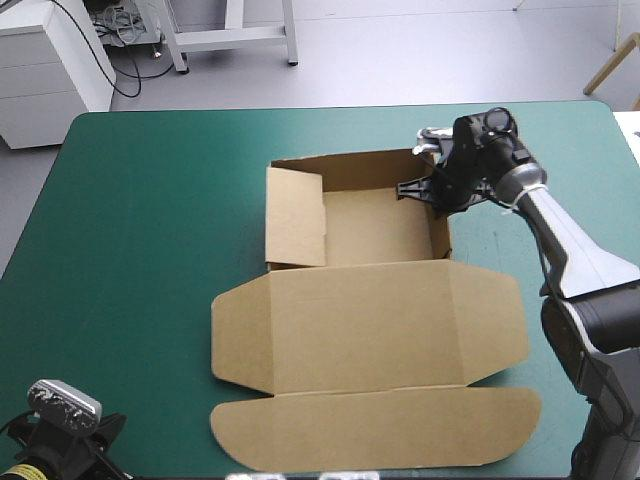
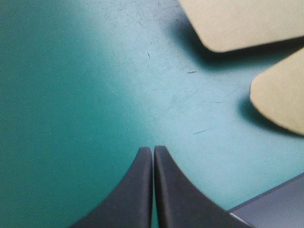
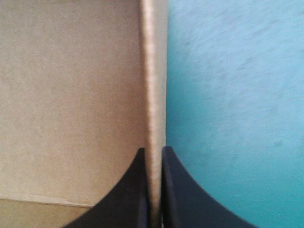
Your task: Fold the box
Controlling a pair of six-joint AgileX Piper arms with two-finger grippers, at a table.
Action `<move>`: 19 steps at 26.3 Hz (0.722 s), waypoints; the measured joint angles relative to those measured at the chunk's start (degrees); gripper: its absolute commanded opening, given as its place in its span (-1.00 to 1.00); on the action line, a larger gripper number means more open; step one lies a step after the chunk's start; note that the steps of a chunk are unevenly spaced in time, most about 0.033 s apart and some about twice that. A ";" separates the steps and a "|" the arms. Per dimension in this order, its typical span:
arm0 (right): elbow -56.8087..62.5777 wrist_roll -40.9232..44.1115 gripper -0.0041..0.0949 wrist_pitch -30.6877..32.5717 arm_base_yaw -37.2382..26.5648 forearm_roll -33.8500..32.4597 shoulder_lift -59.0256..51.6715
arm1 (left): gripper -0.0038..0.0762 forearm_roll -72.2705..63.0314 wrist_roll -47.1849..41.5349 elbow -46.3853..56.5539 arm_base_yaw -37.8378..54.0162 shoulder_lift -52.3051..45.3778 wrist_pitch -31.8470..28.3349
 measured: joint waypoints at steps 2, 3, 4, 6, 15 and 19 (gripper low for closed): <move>-1.67 -1.37 -0.96 0.05 -5.16 -3.73 -2.37 | -0.93 0.00 0.00 0.00 0.00 0.00 0.00; -2.06 -2.35 -0.96 0.00 -9.18 -4.87 -3.60 | -0.93 0.00 0.00 0.00 0.00 0.00 0.00; -2.24 -3.03 -0.96 0.00 -13.16 -5.07 -4.33 | -0.93 0.00 0.00 0.00 0.00 0.00 0.00; -2.24 -4.47 -0.96 0.06 -20.53 -4.98 -5.05 | -0.93 0.00 0.00 0.00 0.00 0.00 0.00; -2.24 -9.04 -0.96 0.46 -42.81 -4.88 -5.10 | -0.93 0.00 0.00 0.00 0.00 0.00 -0.05; -2.18 -9.47 -0.94 0.65 -48.30 -4.94 -5.10 | -0.93 0.00 -0.12 0.00 0.00 0.00 -0.05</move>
